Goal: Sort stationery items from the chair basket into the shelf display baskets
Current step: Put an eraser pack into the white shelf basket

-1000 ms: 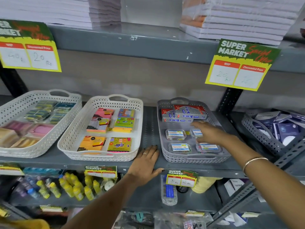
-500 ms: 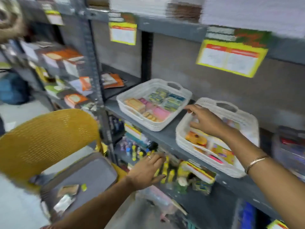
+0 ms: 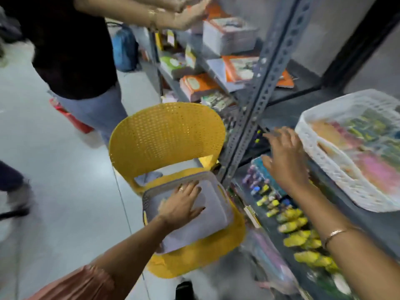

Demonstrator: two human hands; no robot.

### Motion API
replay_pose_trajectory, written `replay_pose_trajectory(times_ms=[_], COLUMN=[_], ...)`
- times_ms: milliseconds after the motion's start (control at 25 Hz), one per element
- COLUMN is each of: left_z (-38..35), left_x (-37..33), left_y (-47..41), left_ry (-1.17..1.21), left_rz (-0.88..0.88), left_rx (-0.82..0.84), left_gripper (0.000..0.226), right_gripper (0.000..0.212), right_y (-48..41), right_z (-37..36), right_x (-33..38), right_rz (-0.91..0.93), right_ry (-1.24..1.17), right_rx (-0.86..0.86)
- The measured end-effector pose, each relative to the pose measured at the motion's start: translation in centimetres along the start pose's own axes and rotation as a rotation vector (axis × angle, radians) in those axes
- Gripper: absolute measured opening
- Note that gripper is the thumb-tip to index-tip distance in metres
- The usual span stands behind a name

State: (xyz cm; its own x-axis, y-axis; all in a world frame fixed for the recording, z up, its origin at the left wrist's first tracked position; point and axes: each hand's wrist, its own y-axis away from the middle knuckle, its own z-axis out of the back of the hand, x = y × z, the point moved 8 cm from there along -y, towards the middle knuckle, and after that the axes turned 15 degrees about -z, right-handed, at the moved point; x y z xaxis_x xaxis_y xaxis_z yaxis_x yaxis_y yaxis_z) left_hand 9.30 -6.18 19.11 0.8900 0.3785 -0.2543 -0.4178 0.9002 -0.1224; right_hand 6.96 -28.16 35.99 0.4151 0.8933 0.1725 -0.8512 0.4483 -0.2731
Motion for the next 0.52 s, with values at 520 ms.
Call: replay_pose_trajectory(times_ms=[520], left_z=[-17.2], left_x=[11.1], left_y=[12.6], left_ry=[0.019], left_rz=[0.184], left_rx=[0.242], left_gripper=[0.069], right_gripper=[0.050], right_y=[12.5], right_z=[-39.0], right_x=[13.1], right_rz=[0.199], right_ry=[-0.119], right_rx=[0.862])
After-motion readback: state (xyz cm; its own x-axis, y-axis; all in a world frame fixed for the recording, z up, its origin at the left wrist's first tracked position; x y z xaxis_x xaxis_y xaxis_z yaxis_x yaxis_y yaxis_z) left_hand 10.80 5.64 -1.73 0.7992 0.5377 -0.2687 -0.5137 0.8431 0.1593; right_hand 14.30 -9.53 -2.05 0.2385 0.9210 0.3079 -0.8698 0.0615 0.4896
